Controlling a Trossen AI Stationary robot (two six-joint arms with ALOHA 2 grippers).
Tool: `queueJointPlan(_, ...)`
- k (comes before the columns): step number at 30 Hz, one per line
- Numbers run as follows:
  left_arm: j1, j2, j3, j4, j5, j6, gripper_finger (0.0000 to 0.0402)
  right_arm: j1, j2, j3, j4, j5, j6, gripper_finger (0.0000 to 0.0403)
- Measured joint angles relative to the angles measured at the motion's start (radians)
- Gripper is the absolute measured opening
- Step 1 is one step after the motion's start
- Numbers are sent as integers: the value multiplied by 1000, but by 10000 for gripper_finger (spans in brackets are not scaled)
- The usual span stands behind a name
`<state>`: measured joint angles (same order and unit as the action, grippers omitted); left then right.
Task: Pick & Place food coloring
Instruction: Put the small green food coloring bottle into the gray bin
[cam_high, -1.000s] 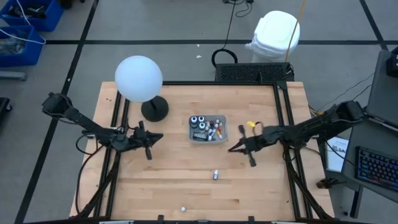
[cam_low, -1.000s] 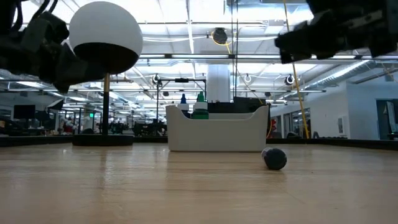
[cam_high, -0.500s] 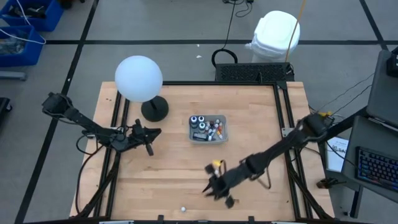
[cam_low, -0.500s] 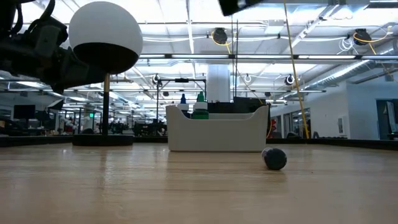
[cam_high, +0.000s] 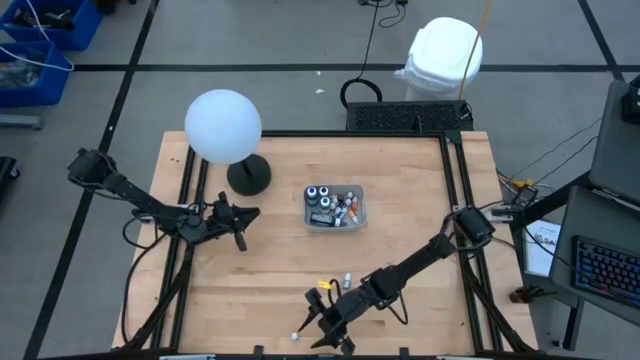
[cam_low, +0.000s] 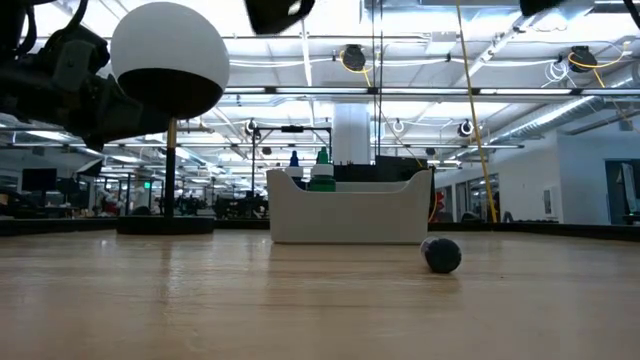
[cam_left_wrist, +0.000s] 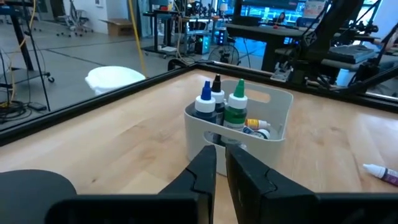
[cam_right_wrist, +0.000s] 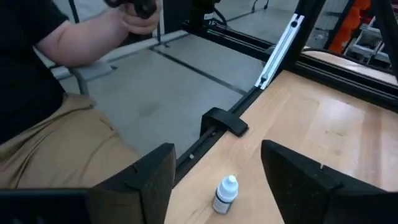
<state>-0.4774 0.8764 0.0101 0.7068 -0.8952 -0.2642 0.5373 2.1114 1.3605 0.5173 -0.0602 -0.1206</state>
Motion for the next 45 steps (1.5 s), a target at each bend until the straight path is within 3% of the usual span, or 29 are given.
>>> queueJointPlan(9,27,0,0,0,-4,-2,42,-21,117,15,163,-45,86,216)
queueJointPlan(16,53,0,0,0,-3,-12,42,-36,199,125,83,-45,111,217)
queueJointPlan(25,52,0,0,0,25,-8,42,-41,201,135,19,-46,140,213)
queueJointPlan(45,52,0,0,0,23,-3,42,-54,227,135,59,-51,184,212)
